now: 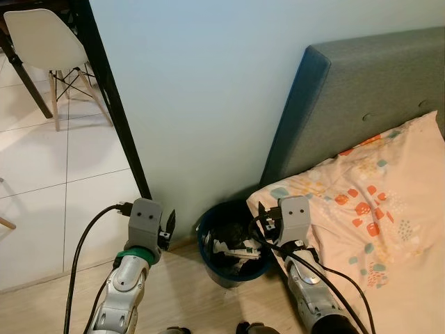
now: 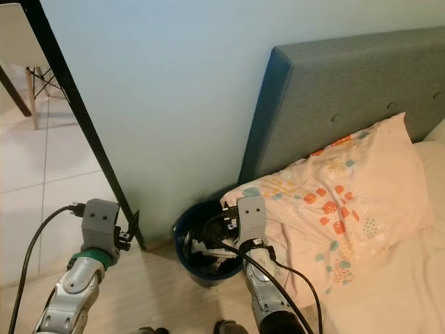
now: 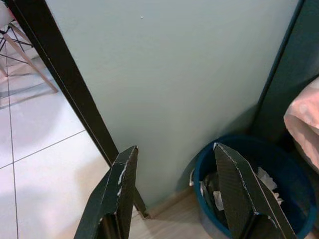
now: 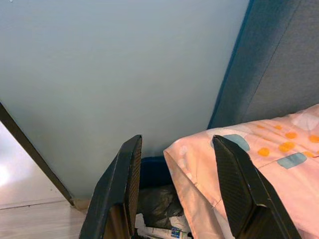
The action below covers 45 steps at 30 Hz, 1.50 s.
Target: Clean up the room
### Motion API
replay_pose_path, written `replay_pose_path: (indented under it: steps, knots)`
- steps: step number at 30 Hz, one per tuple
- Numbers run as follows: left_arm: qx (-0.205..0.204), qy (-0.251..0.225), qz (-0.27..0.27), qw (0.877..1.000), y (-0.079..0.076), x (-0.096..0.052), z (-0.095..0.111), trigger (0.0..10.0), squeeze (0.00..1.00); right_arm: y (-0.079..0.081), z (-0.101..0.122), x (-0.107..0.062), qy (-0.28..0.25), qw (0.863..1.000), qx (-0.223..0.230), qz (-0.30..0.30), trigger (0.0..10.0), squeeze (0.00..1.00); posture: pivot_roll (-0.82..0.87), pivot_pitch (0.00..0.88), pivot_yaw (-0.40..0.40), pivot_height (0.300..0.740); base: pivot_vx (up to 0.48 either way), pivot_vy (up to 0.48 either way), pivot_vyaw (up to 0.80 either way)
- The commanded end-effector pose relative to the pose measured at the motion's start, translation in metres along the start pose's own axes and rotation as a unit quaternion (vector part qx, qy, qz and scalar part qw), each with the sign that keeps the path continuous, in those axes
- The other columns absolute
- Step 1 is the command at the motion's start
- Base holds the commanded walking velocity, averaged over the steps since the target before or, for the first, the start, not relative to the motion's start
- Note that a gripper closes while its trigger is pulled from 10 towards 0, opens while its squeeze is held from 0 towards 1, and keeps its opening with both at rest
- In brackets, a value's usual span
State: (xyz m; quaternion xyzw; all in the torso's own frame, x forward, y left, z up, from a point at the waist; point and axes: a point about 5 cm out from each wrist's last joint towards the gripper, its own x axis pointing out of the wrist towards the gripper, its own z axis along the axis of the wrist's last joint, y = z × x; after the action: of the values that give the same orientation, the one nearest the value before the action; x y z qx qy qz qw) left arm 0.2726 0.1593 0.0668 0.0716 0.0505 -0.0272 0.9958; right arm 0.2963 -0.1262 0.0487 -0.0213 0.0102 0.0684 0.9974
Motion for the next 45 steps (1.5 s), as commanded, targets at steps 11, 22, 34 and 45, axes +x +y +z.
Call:
replay_pose_path:
  steps: [11, 22, 34, 45]
  knots:
    - [0.001, 0.009, 0.0, 1.0, -0.003, -0.004, -0.006, 10.0, 0.0, 0.003, -0.004, -0.002, 0.007, 1.0, 0.002, 0.005, 10.0, 0.0, 0.03, 0.052, 0.015, 0.74, 0.0, 0.0, 0.0]
    - [-0.002, 0.013, 0.005, 1.0, -0.002, -0.002, -0.007, 10.0, 0.0, 0.001, -0.002, 0.001, 0.006, 1.0, 0.003, 0.0, 10.0, 0.0, 0.01, 0.078, 0.026, 0.74, 0.0, 0.0, 0.0]
    - [0.001, 0.021, 0.01, 1.0, 0.005, -0.006, -0.009, 10.0, 0.0, -0.003, -0.004, 0.0, 0.011, 1.0, 0.012, -0.021, 10.0, 0.0, 0.01, 0.088, 0.044, 0.74, 0.0, 0.0, 0.0]
    - [0.003, 0.017, 0.011, 1.0, 0.008, -0.005, -0.005, 10.0, 0.0, 0.005, -0.007, -0.002, 0.015, 1.0, 0.018, -0.016, 10.0, 0.0, 0.02, 0.1, 0.054, 0.74, 0.0, 0.0, 0.0]
